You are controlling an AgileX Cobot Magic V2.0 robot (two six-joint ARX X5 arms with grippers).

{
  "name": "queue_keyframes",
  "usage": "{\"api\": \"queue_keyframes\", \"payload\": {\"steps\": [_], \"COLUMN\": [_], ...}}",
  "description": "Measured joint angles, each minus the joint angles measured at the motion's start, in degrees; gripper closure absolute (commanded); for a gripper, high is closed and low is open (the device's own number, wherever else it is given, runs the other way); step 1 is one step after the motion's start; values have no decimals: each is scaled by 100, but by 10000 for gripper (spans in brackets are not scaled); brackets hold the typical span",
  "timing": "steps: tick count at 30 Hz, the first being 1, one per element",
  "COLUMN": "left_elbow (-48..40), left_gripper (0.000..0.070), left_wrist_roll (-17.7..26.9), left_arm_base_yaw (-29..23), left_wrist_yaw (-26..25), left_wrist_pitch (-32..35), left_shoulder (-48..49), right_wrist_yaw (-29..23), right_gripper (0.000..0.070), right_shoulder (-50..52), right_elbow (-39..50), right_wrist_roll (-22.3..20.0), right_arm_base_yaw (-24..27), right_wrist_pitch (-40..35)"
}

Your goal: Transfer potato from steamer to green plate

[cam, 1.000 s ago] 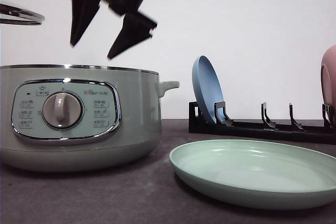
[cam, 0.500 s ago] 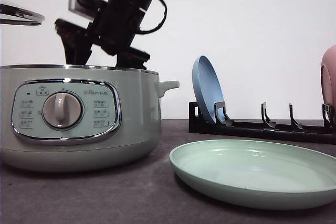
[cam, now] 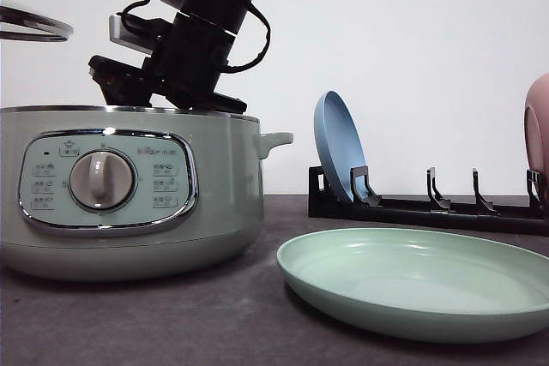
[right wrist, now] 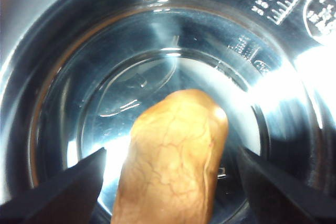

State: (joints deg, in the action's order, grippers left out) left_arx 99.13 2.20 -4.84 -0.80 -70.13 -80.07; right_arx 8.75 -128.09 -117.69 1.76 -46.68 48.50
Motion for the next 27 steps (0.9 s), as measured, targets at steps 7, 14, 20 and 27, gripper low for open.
{"api": "queue_keyframes", "payload": {"steps": [7,14,20,27], "left_elbow": [-2,-1,-1,0], "left_gripper": [699,699,699,699], "left_wrist_roll": [0,0,1,2], "left_arm_base_yaw": [0,0,0,0], "left_wrist_yaw": [0,0,0,0], "left_wrist_pitch": [-2,-2,-2,-2], "left_shoulder": [0,0,0,0], "right_wrist_yaw": [4,2,1,0], "right_gripper": [236,465,508,508], "right_shoulder": [-30,-98,-98,23], "right_elbow": [-4,-4,-17,-170], "right_wrist_roll": [-8,-16,-20,-38], "right_arm_base_yaw": [-30,-57,-52,-23], "right_wrist_pitch": [227,296,289,342]}}
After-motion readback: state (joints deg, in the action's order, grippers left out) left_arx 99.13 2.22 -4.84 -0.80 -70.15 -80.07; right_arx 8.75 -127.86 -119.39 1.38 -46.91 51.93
